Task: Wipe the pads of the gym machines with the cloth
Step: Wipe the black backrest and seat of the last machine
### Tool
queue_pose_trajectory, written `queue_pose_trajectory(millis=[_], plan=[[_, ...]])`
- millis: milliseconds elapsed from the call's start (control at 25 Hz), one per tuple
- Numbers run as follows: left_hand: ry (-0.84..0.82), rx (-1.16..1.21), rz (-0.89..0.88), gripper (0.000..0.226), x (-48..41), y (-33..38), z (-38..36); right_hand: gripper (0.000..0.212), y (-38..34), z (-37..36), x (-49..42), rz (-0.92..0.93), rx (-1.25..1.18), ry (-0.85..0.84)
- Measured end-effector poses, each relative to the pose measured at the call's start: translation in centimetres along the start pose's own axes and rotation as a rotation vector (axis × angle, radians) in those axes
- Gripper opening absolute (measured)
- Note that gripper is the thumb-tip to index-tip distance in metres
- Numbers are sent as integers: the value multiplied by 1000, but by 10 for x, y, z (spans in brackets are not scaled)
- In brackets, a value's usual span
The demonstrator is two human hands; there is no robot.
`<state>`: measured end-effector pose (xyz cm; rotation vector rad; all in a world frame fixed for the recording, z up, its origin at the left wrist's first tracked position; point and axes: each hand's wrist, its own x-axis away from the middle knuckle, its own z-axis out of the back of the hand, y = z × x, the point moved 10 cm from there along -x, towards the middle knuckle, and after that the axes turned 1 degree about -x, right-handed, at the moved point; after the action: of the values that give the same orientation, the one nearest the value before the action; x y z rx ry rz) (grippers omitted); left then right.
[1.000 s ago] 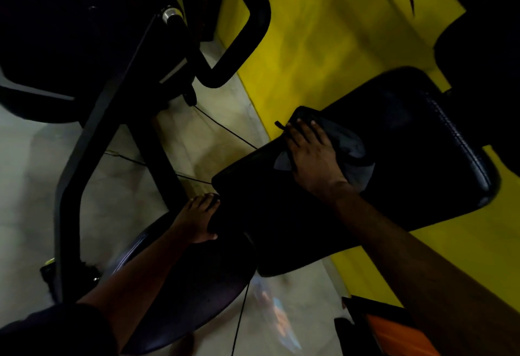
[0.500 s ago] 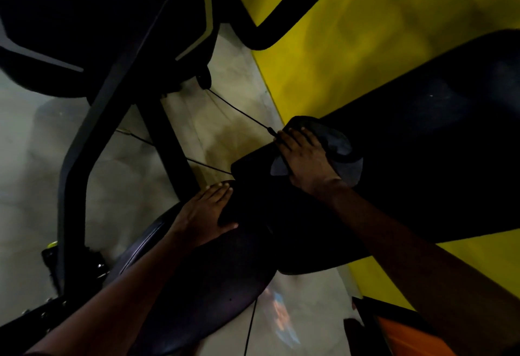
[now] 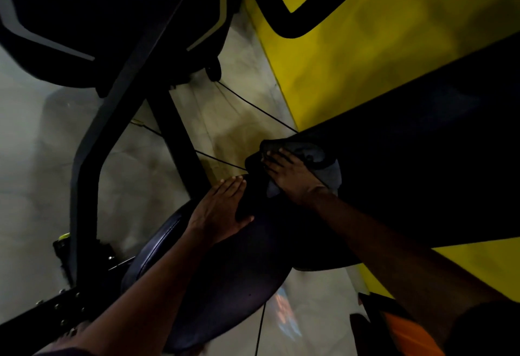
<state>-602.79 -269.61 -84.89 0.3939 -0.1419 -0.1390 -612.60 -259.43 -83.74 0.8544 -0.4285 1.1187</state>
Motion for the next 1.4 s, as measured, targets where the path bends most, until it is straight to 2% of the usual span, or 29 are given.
queue_pose_trajectory(millis=[160,360,440,480,680,800,880,1000,1120,1200,1280,1400], plan=[[-9,25,64,96,4,-2,1,51,4,0,30,-57,18,80],[17,16,74,98,2,-2,-2,37,-16,9,-22,115,63,48],[33,4,63,96,2,-1,2,50,-20,-9,-33,118,56,-9],[38,-1,62,96,2,-1,3,54,-20,-11,-32,81,83,-14],[8,10,78,97,1,-2,1,43,-11,-4,44,14,-42,105],[7,-15,65,95,0,0,3,57,37,33,94,-157,-108,334],[-19,-13,90,93,-1,2,2,67,68,53,123,-296,-157,389],[-62,15,162,92,-8,3,-1,70,83,58,146,-408,-125,353],[-152,82,264,91,-12,9,-2,73,65,37,160,-315,-7,200],[-127,239,312,79,-19,18,9,79,72,37,175,-268,-8,153],[-39,421,218,71,-37,46,33,82,101,57,196,-348,-26,219],[91,578,-30,71,-72,105,95,80,149,94,249,-552,-39,384]])
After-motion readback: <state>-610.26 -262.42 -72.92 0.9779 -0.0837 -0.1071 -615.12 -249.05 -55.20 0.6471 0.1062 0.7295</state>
